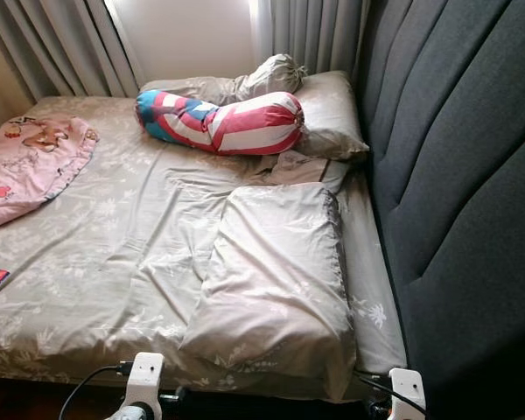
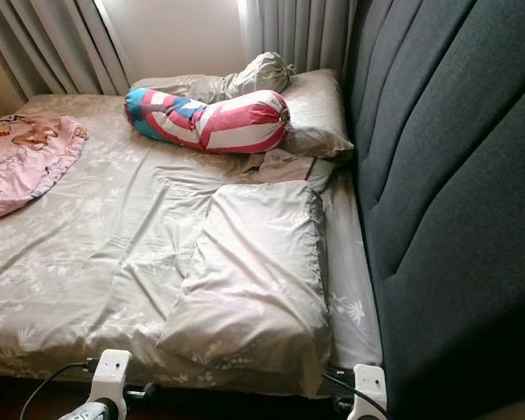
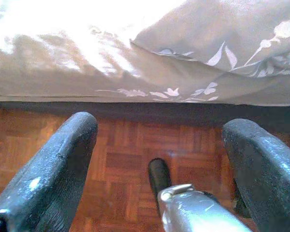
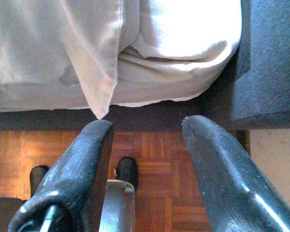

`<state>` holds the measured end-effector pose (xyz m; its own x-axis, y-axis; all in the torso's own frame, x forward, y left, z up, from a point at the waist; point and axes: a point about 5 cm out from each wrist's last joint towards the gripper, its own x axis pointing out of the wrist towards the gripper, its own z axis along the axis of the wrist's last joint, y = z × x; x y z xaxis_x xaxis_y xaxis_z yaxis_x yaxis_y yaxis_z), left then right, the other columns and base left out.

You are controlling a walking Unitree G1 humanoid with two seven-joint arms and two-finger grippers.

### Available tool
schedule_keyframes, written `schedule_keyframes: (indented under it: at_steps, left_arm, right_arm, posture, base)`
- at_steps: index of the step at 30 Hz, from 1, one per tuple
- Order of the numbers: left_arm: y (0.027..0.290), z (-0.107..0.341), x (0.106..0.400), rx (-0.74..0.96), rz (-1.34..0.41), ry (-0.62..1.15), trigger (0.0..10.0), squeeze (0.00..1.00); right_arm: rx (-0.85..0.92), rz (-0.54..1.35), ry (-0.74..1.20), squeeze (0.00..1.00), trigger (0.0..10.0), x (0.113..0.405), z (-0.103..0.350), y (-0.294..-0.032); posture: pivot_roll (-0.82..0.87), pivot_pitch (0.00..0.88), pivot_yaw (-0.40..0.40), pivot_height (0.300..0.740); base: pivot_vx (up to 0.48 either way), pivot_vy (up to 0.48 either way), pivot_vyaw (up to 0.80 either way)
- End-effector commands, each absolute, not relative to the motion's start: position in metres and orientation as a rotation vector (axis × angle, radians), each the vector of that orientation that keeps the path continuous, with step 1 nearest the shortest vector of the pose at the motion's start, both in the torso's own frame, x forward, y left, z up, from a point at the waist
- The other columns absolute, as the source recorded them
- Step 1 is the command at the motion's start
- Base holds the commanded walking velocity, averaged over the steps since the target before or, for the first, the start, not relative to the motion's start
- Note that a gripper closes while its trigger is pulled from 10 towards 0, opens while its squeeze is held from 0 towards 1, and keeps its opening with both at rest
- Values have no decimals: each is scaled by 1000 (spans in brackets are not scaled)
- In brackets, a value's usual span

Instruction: Clean up the room

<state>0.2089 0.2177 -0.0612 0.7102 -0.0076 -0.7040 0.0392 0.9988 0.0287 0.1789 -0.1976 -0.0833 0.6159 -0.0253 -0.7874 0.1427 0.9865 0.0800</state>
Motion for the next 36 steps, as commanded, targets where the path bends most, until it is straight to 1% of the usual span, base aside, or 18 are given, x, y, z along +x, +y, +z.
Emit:
schedule_keyframes:
  at_steps: [1,8,15,23,26,27,31,36]
  left_arm:
    - [217,-59,213,20,-14,758,10000,0]
    - [211,-54,224,20,-40,752,10000,0]
    - [215,-53,225,14,-9,756,10000,0]
    - [221,-55,220,41,-14,778,10000,0]
    - [220,-56,220,177,-70,801,10000,0]
    - [219,-57,217,140,-56,798,10000,0]
    - [219,-58,215,136,-61,794,10000,0]
    - [218,-63,209,148,-86,840,10000,0]
  right_arm:
    - [128,-92,881,0,10000,185,-80,-199]
    - [131,-108,844,0,10000,196,-74,-204]
    - [117,-92,845,0,10000,199,-72,-204]
    - [107,-70,863,0,10000,194,-75,-204]
    - [113,-97,870,0,10000,189,-76,-207]
    - [121,-104,870,0,10000,187,-77,-209]
    - [99,-74,883,0,10000,184,-78,-210]
    - [72,-52,906,0,10000,180,-80,-212]
  posture:
    - [-97,0,-13,740]
    - [-115,0,-28,740]
    - [-93,0,-23,740]
    - [-101,0,-13,740]
    - [-106,0,-19,740]
    - [-85,0,-31,740]
    - [-57,0,-46,740]
    - [-39,0,-61,740]
  base:
    - [0,0,0]
    - [0,0,0]
    - [0,0,0]
    - [0,0,0]
    - [0,0,0]
    - [0,0,0]
    - [0,0,0]
    - [0,0,0]
